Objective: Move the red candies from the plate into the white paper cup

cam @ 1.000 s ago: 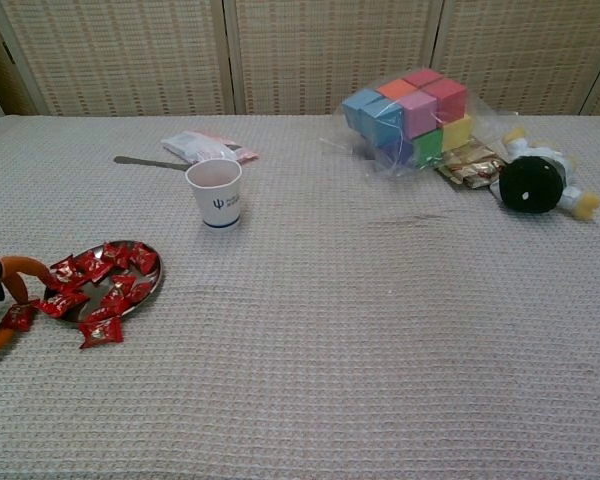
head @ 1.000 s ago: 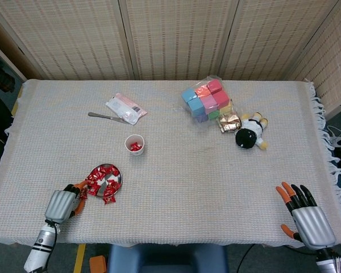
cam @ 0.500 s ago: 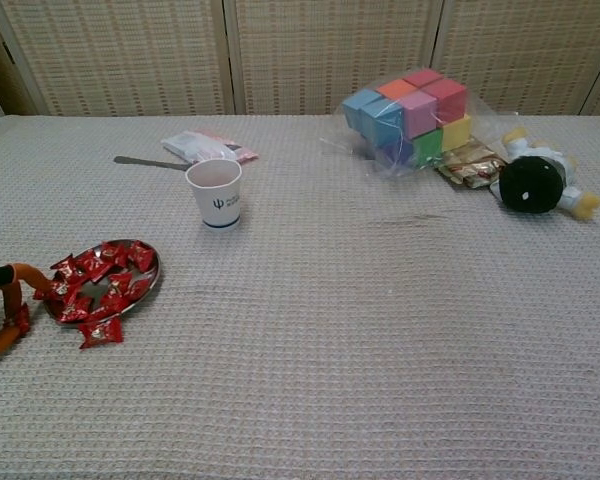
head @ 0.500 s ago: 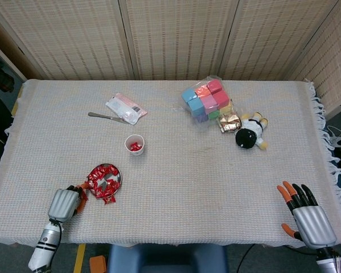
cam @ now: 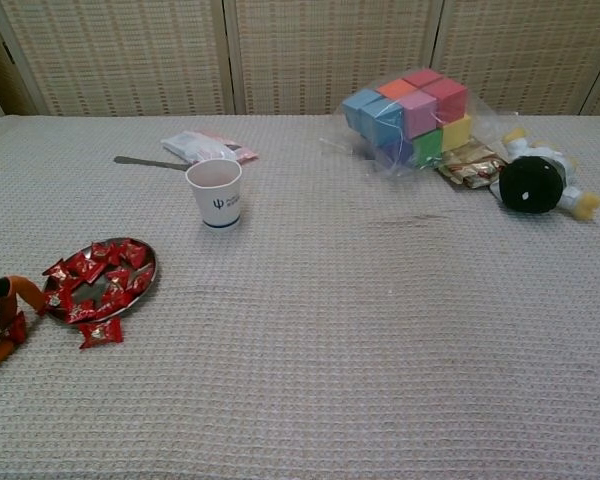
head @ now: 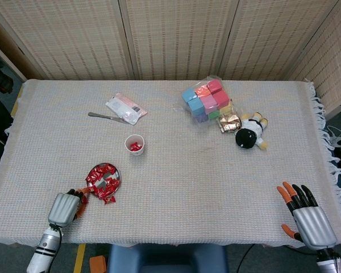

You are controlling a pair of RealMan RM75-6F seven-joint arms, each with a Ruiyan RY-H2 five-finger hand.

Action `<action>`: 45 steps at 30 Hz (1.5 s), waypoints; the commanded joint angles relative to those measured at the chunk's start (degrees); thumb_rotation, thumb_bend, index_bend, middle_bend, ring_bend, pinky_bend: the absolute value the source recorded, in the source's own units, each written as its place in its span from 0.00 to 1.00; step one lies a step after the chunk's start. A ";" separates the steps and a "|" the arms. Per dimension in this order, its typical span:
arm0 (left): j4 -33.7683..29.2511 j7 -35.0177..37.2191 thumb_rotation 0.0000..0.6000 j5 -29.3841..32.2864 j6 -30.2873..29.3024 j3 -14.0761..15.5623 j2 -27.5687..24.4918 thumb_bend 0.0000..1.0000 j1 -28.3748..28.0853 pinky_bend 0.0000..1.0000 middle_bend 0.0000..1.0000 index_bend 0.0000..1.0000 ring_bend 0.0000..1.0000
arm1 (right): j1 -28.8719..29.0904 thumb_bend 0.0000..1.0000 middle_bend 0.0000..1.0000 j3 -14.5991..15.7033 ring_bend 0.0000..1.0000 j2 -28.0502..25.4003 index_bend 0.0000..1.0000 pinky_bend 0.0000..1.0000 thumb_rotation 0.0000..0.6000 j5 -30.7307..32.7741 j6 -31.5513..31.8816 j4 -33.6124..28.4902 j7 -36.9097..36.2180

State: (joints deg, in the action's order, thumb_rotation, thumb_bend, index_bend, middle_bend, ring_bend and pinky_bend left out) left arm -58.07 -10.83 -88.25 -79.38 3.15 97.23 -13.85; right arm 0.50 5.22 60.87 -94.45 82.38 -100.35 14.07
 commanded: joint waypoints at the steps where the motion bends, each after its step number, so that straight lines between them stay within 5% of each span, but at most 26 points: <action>1: 0.34 -0.48 1.00 -0.43 -0.37 0.10 0.17 0.41 0.21 0.96 0.48 0.35 0.46 | 0.00 0.11 0.00 0.00 0.00 0.00 0.00 0.00 1.00 -0.03 -0.01 0.01 -0.02; 8: 1.44 -0.67 1.00 -0.57 -0.31 -0.04 0.78 0.40 0.42 0.96 0.52 0.40 0.49 | 0.00 0.11 0.00 0.03 0.00 -0.01 0.00 0.00 1.00 -0.16 -0.06 0.02 0.00; 14: 3.82 -0.03 1.00 -0.73 -0.96 -0.69 1.87 0.40 0.50 0.98 0.61 0.56 0.55 | -0.03 0.11 0.00 0.05 0.00 0.05 0.00 0.00 1.00 -0.19 -0.12 0.03 0.09; 20: 5.56 -0.15 1.00 -1.18 -1.21 -0.91 2.49 0.41 0.42 1.00 0.66 0.62 0.59 | 0.04 0.11 0.00 -0.02 0.00 0.14 0.00 0.00 1.00 -0.01 -0.38 -0.02 0.35; 27: 1.66 -0.70 1.00 -2.71 -4.08 -2.20 -0.10 0.42 -0.44 1.00 0.68 0.64 0.61 | -0.01 0.11 0.00 -0.13 0.00 -0.03 0.00 0.00 1.00 0.04 -0.18 0.02 -0.10; 33: -6.78 -3.98 1.00 -3.89 -5.21 -6.25 -4.25 0.41 -4.27 1.00 0.68 0.64 0.62 | 0.02 0.11 0.00 -0.21 0.00 -0.06 0.00 0.00 1.00 0.05 -0.17 0.04 -0.25; 38: -13.92 -7.83 1.00 -2.86 -0.13 -11.21 -6.03 0.42 -10.47 1.00 0.68 0.63 0.62 | 0.15 0.11 0.00 -0.42 0.00 0.04 0.00 0.00 1.00 0.51 -0.48 0.01 -0.12; 45: -14.55 -15.16 1.00 0.88 9.51 -17.68 -3.00 0.41 -20.47 1.00 0.65 0.62 0.62 | 0.51 0.11 0.00 -1.10 0.00 0.16 0.00 0.00 1.00 2.21 -1.33 0.00 0.06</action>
State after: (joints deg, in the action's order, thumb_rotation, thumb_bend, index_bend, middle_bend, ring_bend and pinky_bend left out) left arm -72.34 -23.37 -89.19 -72.79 -12.10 92.91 -31.35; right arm 0.95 4.23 61.01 -92.40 81.17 -100.35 14.08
